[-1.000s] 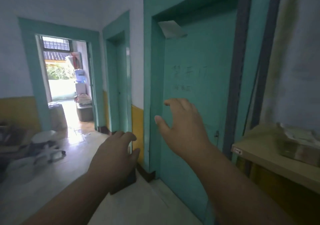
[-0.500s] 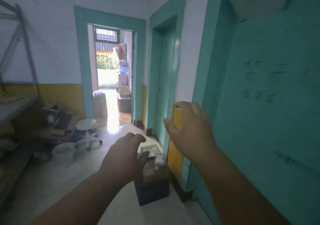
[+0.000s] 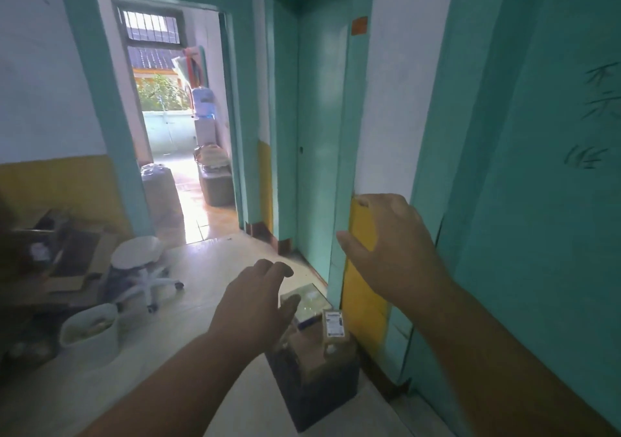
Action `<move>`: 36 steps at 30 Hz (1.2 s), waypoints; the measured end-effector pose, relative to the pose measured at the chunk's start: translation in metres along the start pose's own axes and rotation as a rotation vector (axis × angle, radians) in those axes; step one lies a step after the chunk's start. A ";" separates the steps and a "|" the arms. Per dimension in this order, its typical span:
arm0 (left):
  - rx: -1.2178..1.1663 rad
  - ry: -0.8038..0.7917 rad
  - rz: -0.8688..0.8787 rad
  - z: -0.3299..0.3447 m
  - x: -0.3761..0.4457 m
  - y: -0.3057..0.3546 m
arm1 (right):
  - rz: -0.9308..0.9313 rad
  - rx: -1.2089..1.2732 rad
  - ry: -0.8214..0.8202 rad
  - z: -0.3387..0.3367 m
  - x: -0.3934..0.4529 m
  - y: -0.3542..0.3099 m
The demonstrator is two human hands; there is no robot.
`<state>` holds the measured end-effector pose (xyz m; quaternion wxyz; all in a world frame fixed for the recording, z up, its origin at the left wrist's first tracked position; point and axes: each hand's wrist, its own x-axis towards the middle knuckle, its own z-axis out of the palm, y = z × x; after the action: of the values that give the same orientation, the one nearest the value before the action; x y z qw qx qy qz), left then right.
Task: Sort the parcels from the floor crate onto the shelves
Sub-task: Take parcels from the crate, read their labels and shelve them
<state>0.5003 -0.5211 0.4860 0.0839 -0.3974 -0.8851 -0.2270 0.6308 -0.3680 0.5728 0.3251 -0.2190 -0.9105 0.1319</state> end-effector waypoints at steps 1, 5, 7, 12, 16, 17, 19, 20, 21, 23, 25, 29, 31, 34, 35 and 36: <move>-0.010 -0.004 0.013 0.009 0.020 -0.007 | 0.011 -0.013 0.000 0.012 0.014 0.004; -0.064 -0.069 0.064 0.059 0.096 -0.034 | 0.028 -0.028 0.002 0.068 0.075 0.024; -0.058 -0.088 0.081 0.082 0.139 -0.051 | 0.014 -0.039 0.006 0.098 0.113 0.037; -0.050 -0.129 0.051 0.110 0.230 -0.111 | 0.034 -0.022 -0.012 0.174 0.213 0.053; -0.042 -0.168 0.059 0.130 0.293 -0.160 | 0.052 -0.059 -0.049 0.229 0.280 0.056; -0.052 -0.175 0.068 0.138 0.311 -0.171 | 0.058 -0.068 -0.048 0.242 0.293 0.059; -0.073 -0.201 0.097 0.158 0.346 -0.189 | 0.089 -0.093 -0.042 0.269 0.316 0.066; -0.079 -0.224 0.119 0.169 0.363 -0.198 | 0.111 -0.110 -0.037 0.283 0.325 0.070; -0.079 -0.251 0.151 0.182 0.380 -0.206 | 0.139 -0.134 -0.028 0.297 0.333 0.076; -0.080 -0.315 0.230 0.208 0.415 -0.220 | 0.217 -0.187 -0.007 0.322 0.345 0.088; -0.099 -0.383 0.312 0.234 0.449 -0.231 | 0.318 -0.219 0.012 0.346 0.351 0.099; -0.163 -0.487 0.426 0.279 0.495 -0.232 | 0.515 -0.253 0.039 0.380 0.348 0.118; -0.198 -0.532 0.470 0.299 0.507 -0.227 | 0.591 -0.306 0.025 0.392 0.343 0.128; -0.218 -0.622 0.513 0.336 0.512 -0.221 | 0.696 -0.338 -0.018 0.411 0.328 0.148; -0.216 -0.667 0.517 0.350 0.510 -0.220 | 0.727 -0.337 -0.030 0.420 0.321 0.157; -0.219 -0.718 0.512 0.365 0.506 -0.221 | 0.761 -0.324 -0.040 0.431 0.311 0.167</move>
<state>0.0095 -0.1416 0.2560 -0.2173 -0.6635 -0.7023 -0.1392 0.1877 -0.1146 0.3506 0.1966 -0.5856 -0.7798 0.1017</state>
